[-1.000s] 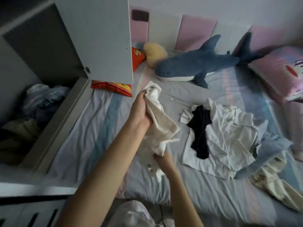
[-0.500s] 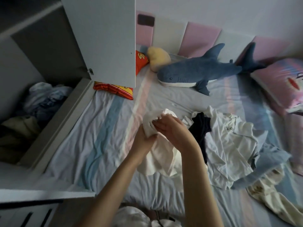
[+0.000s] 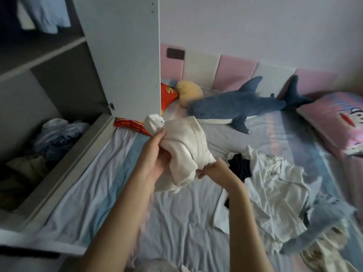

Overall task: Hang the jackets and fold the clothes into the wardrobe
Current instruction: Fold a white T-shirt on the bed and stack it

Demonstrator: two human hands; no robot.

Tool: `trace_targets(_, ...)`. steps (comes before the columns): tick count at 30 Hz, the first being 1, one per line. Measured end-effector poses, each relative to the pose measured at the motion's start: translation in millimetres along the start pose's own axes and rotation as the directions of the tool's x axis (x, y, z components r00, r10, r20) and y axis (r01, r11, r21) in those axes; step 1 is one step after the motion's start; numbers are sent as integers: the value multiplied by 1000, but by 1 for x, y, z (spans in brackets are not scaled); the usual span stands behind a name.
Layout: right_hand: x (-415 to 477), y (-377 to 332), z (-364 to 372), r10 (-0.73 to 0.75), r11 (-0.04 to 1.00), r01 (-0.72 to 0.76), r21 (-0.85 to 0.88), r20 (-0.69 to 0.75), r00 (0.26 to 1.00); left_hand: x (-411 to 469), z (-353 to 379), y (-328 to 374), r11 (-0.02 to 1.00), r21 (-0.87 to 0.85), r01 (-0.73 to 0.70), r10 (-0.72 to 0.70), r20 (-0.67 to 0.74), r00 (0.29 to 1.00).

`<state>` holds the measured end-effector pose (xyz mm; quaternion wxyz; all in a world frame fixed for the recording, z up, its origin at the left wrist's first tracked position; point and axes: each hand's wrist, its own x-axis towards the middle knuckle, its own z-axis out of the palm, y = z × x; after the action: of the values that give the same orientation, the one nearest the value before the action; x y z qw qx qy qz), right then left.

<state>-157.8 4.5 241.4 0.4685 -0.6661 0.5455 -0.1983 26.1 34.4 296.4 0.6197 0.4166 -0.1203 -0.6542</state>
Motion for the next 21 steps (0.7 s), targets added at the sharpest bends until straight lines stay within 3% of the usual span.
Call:
trace_targets(3,-4,-14,-16,-32,945,99,310,-214,976,4,-6,9,993,21,-113,113,-26,993)
trace_targets(6,-8,-33,-35,-36,731,235,640,-308,951,10,-20,10,986,69,-153,157,-61,986)
trace_targets(8,-9,-42,-42,-2,641,266,720,-344,939,6,-22,8,983,113,-146,147,3,989)
trace_targets(10,-10,-53,-44,-14,698,291,654,-394,919,3,-22,3,958,256,-128,112,75,991)
trace_targets(12,-11,-67,-42,-96,796,341,500,-452,887,-3,-17,-3,852,511,-111,81,81,993)
trace_targets(15,-9,-83,-33,-273,860,418,292,-430,860,-7,-4,-19,477,858,-190,114,154,982)
trace_targets(17,-10,-88,-26,-411,872,471,130,-328,851,-7,10,-30,336,886,-320,146,286,947)
trace_targets(19,-13,-86,-23,-470,855,512,83,-292,833,-2,17,-34,322,843,-431,226,374,900)
trace_targets(21,-15,-81,-30,-472,846,528,74,-357,806,2,14,-30,322,813,-484,257,417,872)
